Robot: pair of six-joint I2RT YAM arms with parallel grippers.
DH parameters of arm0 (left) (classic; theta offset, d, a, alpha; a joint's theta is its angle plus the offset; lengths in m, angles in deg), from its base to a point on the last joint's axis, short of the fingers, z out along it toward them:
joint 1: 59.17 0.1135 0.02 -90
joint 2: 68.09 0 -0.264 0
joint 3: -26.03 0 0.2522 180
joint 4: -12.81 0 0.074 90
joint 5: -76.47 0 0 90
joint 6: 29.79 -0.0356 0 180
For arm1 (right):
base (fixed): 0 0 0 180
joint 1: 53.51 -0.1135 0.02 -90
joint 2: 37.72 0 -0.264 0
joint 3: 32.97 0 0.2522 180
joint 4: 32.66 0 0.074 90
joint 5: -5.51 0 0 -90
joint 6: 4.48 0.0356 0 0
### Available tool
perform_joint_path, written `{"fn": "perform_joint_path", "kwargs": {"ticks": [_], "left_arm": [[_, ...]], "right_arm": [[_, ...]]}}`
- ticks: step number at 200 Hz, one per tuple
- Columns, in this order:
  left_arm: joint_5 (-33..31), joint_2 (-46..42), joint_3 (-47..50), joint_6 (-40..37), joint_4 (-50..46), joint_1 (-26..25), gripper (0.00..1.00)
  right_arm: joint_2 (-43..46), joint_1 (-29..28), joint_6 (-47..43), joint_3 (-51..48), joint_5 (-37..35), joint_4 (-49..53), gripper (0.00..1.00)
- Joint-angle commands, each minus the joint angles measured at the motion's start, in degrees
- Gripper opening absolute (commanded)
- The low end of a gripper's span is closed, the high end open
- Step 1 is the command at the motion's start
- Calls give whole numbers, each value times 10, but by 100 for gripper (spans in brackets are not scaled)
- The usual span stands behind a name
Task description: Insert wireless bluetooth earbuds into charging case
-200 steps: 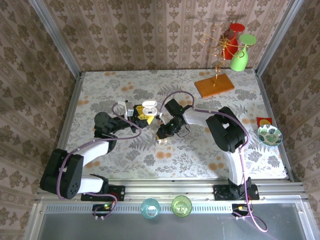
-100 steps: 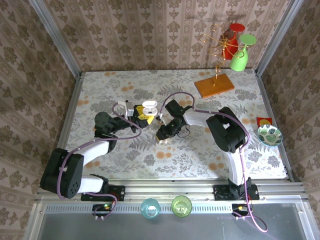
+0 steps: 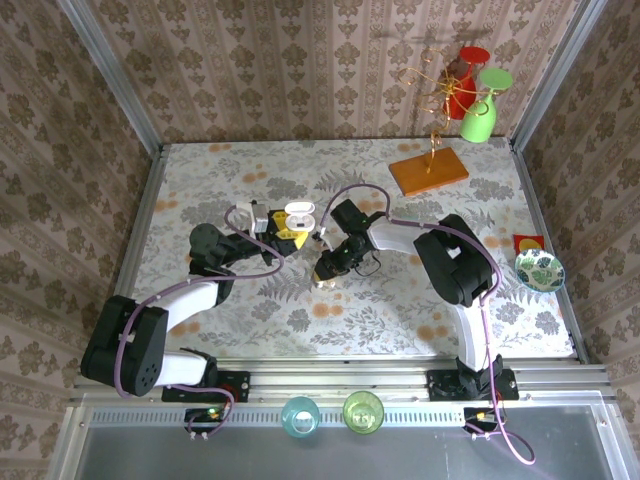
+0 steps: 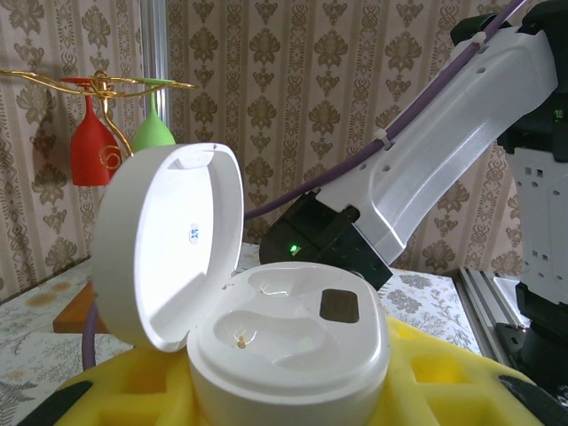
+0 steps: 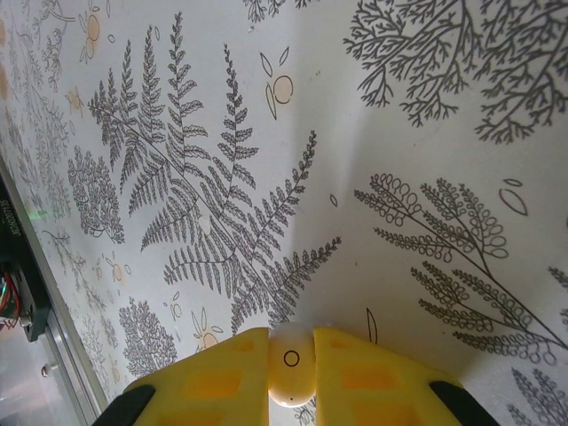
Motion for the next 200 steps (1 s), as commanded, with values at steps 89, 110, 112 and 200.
{"fn": "perform_joint_path", "kwargs": {"ticks": [89, 110, 112, 200], "left_arm": [[-18, 0, -6, -22, 24, 8, 30], [-23, 2, -2, -26, 22, 8, 30], [-24, 2, -1, -27, 23, 8, 30], [-52, 21, 0, -80, 12, 8, 30]], "right_arm": [[194, 39, 166, -44, -363, 41, 17], [214, 36, 201, -41, -452, 74, 15], [216, 36, 204, -41, -458, 75, 15], [282, 11, 274, -39, -523, 127, 16]]}}
